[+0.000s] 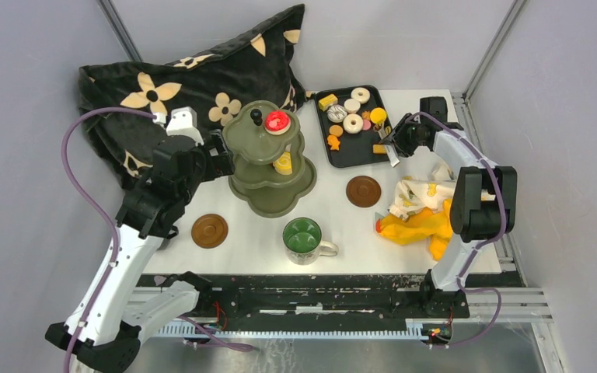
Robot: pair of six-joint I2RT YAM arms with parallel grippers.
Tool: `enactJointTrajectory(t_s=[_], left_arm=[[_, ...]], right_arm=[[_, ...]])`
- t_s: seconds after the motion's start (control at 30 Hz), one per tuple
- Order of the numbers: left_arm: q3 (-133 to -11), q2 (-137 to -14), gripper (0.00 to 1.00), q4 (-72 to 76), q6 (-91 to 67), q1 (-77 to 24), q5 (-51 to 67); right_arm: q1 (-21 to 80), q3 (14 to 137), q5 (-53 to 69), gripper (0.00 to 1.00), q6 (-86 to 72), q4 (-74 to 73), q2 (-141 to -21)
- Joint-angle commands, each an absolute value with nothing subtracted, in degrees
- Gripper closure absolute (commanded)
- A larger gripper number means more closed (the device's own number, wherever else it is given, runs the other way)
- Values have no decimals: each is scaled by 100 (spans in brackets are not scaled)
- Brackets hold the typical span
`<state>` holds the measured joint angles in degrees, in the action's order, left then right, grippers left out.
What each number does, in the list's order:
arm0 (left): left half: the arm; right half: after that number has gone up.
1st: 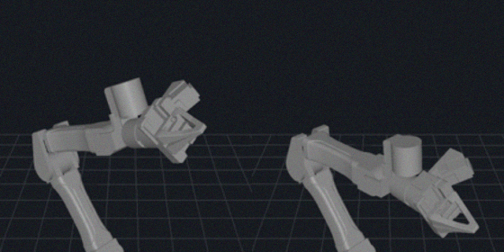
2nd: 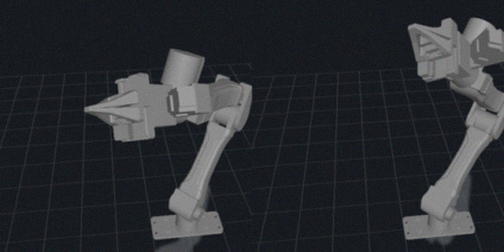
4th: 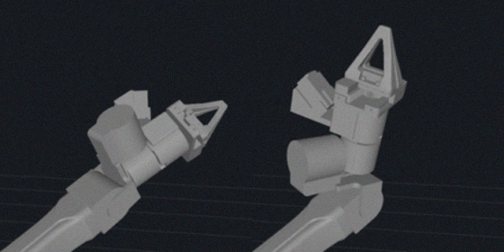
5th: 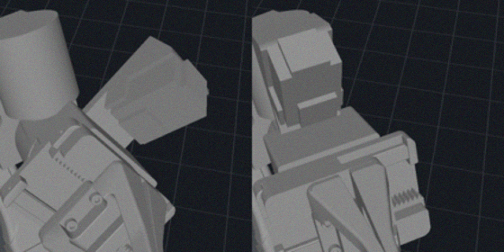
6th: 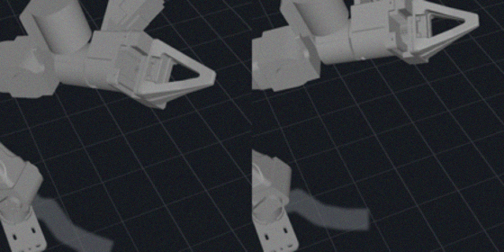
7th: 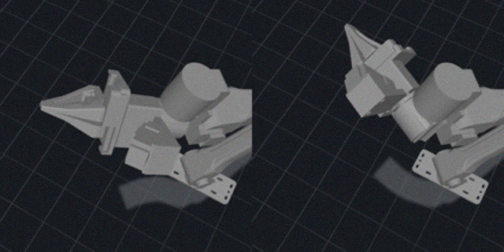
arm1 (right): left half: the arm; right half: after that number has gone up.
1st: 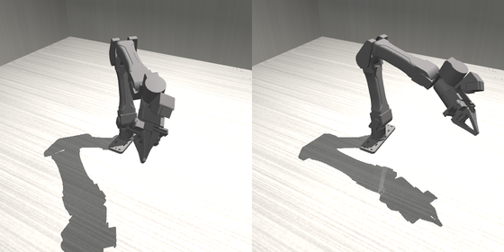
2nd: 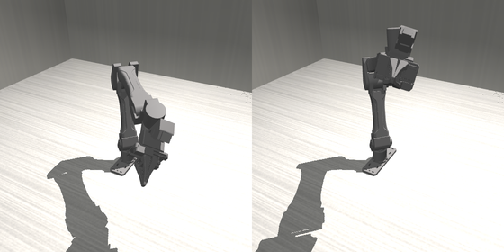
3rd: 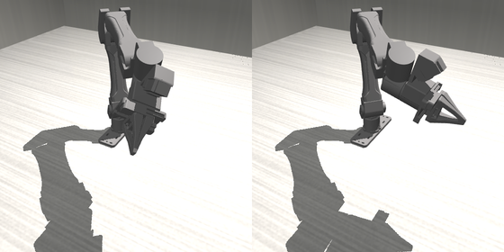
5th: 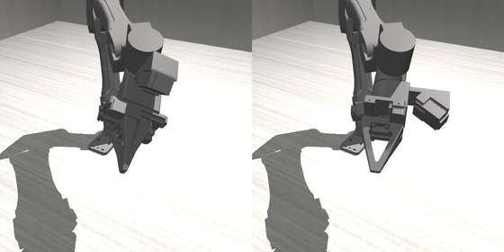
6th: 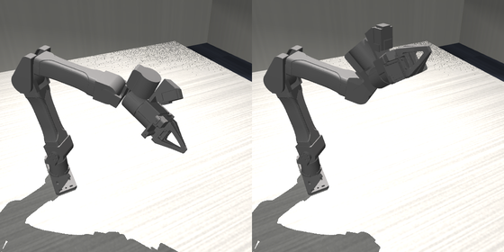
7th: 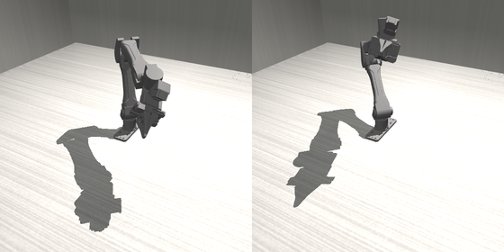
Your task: Serve the afternoon tea
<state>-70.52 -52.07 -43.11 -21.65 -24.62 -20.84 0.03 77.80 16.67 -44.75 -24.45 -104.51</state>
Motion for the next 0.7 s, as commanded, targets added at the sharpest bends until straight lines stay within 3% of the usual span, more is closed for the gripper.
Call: enactJointTrajectory(t_s=[0.0, 0.33, 0.5, 0.67], left_arm=[[-7253, -5403, 7, -3993, -2363, -2478, -2023], [-7152, -5415, 7, -3699, -2284, -2478, -2203], [-7093, -5426, 8, -3662, -2259, -2478, -2321], [-7094, -5458, 8, -3620, -2221, -2477, -2355]], right_arm=[[-67, 8087, 1831, 55, -4731, -1762, -10556], [-193, 8072, 2415, 54, -5278, -1015, -11107], [-213, 7861, 2450, 49, -5514, -520, -11149], [-244, 7956, 2499, 53, -5594, -350, -11334]])
